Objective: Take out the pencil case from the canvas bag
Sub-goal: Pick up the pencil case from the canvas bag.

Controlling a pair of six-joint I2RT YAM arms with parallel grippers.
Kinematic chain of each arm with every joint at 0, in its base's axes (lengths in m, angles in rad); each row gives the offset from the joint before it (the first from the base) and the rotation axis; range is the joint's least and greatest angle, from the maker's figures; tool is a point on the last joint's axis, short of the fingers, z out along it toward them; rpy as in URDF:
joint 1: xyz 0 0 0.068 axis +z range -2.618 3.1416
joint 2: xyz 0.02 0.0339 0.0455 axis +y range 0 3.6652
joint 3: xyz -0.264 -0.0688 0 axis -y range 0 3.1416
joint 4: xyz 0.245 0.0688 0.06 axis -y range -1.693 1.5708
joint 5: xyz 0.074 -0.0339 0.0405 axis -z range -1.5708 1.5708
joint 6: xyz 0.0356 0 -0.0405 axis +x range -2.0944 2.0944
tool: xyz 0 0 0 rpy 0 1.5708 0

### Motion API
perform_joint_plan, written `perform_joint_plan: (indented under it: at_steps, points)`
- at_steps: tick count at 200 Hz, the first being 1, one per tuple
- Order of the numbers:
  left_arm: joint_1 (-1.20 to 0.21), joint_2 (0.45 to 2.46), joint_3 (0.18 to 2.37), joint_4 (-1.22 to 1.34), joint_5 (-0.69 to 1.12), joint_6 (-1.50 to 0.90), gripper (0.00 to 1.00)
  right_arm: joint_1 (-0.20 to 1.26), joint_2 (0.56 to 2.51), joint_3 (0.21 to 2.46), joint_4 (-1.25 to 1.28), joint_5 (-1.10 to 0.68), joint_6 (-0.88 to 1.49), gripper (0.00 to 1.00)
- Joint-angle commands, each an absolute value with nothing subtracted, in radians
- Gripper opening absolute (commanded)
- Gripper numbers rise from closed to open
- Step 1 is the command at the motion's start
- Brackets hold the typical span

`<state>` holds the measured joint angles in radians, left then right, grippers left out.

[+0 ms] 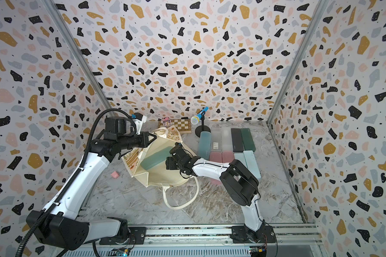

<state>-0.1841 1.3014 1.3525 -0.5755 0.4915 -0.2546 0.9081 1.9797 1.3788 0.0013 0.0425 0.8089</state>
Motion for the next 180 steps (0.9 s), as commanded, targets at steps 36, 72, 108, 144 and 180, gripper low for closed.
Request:
perform_joint_plan:
  at_steps: [36,72,108,144,180]
  points:
    - [-0.168,1.257,1.349,-0.527,0.509,-0.267,0.0,0.861,2.03,1.472,-0.076,0.086,1.041,0.83]
    - [-0.167,1.241,1.343,-0.522,0.497,-0.266,0.0,0.837,2.081,1.52,-0.084,0.044,1.135,0.88]
    - [-0.167,1.236,1.342,-0.521,0.501,-0.262,0.0,0.812,2.136,1.581,-0.105,0.006,1.201,0.88]
    - [-0.167,1.232,1.34,-0.512,0.523,-0.264,0.0,0.781,2.18,1.625,-0.08,-0.029,1.226,0.88]
    - [-0.167,1.226,1.337,-0.502,0.546,-0.263,0.0,0.759,2.207,1.633,0.013,-0.093,1.249,0.88]
